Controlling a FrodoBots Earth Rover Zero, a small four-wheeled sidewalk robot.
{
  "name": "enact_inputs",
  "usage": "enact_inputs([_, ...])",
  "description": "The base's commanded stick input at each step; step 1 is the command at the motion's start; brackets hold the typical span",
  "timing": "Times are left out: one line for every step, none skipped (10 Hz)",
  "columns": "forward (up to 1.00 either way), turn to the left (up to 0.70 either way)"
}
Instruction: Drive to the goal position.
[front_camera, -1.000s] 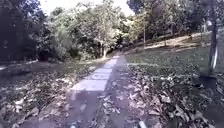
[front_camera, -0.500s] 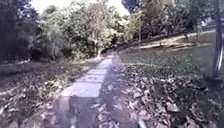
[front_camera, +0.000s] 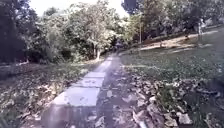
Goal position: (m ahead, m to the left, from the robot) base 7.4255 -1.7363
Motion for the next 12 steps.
enact_inputs([0.5,0.0])
enact_inputs([0.5,0.0])
enact_inputs([0.23,0.0])
enact_inputs([0.0,0.0])
enact_inputs([0.0,0.0])
enact_inputs([0.0,0.0])
enact_inputs([0.0,0.0])
enact_inputs([0.0,0.0])
enact_inputs([0.0,0.0])
enact_inputs([0.0,0.0])
enact_inputs([0.0,0.0])
enact_inputs([0.0,0.0])
